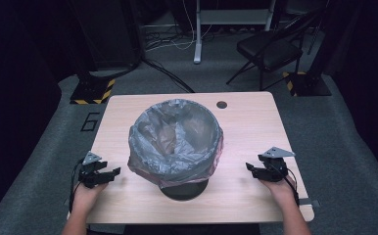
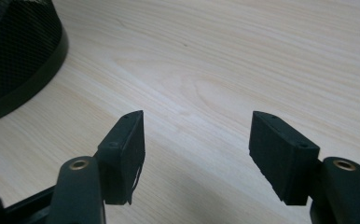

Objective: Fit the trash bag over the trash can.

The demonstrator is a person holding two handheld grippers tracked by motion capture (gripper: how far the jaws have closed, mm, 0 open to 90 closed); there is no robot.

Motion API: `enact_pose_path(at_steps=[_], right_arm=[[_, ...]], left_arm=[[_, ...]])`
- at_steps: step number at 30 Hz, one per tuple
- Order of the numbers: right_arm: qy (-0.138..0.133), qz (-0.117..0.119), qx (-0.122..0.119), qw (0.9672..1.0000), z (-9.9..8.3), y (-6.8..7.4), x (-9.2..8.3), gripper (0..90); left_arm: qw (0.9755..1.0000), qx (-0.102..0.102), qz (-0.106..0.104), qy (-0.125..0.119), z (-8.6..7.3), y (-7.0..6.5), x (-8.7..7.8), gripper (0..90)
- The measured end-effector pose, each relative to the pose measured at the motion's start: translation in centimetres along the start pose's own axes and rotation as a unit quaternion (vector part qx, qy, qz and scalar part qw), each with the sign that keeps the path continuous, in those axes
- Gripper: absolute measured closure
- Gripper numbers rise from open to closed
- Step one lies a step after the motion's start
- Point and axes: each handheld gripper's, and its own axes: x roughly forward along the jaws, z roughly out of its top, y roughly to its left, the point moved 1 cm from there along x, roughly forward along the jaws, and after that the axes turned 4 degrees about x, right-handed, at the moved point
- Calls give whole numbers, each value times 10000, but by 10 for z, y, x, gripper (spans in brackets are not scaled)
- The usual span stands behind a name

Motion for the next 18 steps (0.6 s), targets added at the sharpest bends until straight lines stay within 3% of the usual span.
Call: enact_pose_path(at_steps=[5, 11, 14, 18], right_arm=[[98, -82, 104, 9999, -5, -6, 1, 330], [60, -145, 258, 9995, -11, -13, -1, 329], [87, -78, 414, 9991, -15, -18, -1, 334], [-18, 33, 434, 9990, -20, -25, -2, 330]], left_arm=[[9998, 163, 31, 89, -1, 0, 8, 301], [9989, 443, -154, -30, 1, -3, 15, 312], [9976, 631, -232, -169, 3, -6, 18, 329], [9965, 794, -258, -93, 2, -6, 22, 334]])
